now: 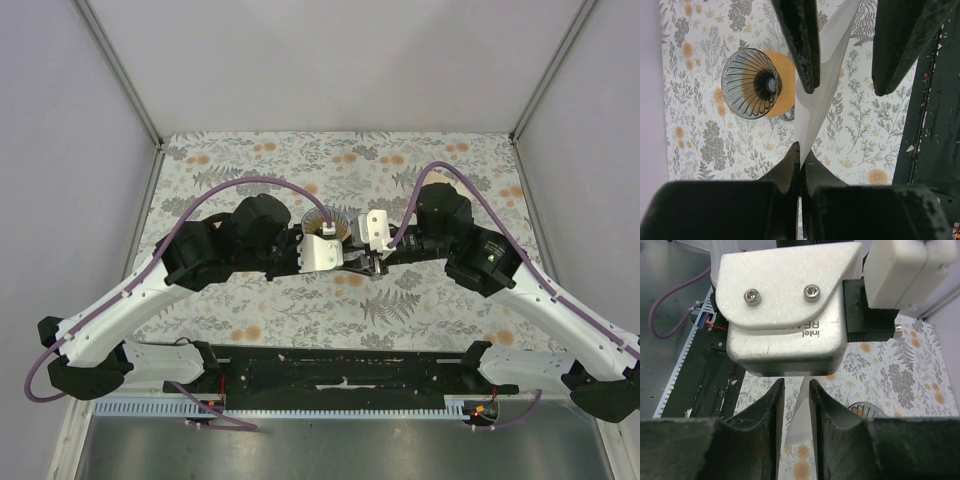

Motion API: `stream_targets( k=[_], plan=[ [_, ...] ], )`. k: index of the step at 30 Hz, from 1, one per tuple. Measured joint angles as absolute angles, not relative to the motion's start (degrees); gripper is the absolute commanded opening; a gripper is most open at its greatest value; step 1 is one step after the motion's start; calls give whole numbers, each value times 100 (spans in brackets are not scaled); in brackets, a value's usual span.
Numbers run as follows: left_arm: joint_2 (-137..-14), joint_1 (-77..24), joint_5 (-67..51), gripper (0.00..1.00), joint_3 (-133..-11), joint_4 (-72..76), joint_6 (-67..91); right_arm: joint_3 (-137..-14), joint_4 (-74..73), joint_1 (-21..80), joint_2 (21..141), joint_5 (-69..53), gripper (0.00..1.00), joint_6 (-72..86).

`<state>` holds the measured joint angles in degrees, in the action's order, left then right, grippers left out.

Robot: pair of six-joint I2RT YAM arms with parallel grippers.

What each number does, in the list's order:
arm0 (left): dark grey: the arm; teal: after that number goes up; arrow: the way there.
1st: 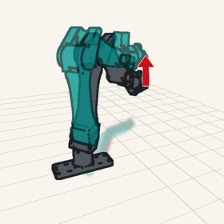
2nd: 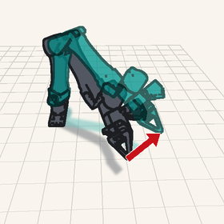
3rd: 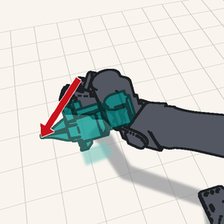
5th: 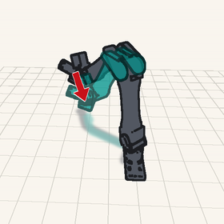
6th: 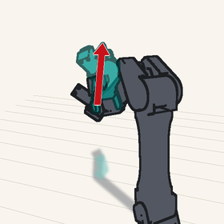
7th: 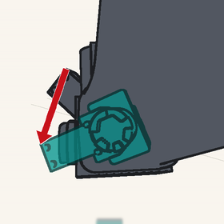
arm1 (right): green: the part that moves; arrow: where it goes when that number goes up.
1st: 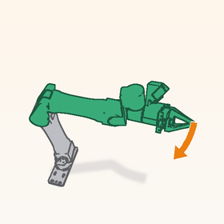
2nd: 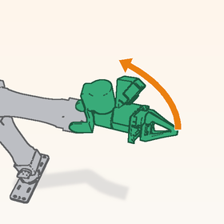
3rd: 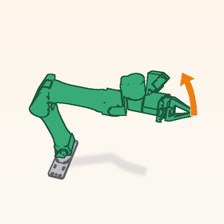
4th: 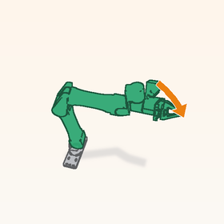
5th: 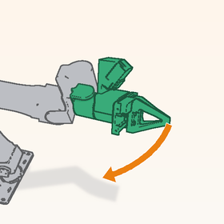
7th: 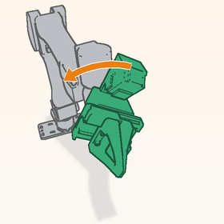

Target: Place the coffee filter in the dripper

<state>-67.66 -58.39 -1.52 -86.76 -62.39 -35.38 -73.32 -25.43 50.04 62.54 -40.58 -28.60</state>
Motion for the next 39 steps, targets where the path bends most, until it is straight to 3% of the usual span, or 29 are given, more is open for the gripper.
stream_targets(
  k=[24,31,36,39],
  plan=[
    [-6766,-5839,58,2,-8665,-6154,-3535,-7332,-2646,5384,6285,-3662,36,-3035],
    [-6766,-5839,130,2,-8615,-6112,-3518,-7303,-2641,5293,6228,-3540,62,-2982],
    [-6748,-5839,141,2,-8617,-6055,-3376,-6997,-2438,4560,5935,-3900,77,-2659],
    [-6722,-5837,134,2,-8617,-6025,-3275,-6799,-2244,4112,5765,-4121,82,-2405]
  ],
)
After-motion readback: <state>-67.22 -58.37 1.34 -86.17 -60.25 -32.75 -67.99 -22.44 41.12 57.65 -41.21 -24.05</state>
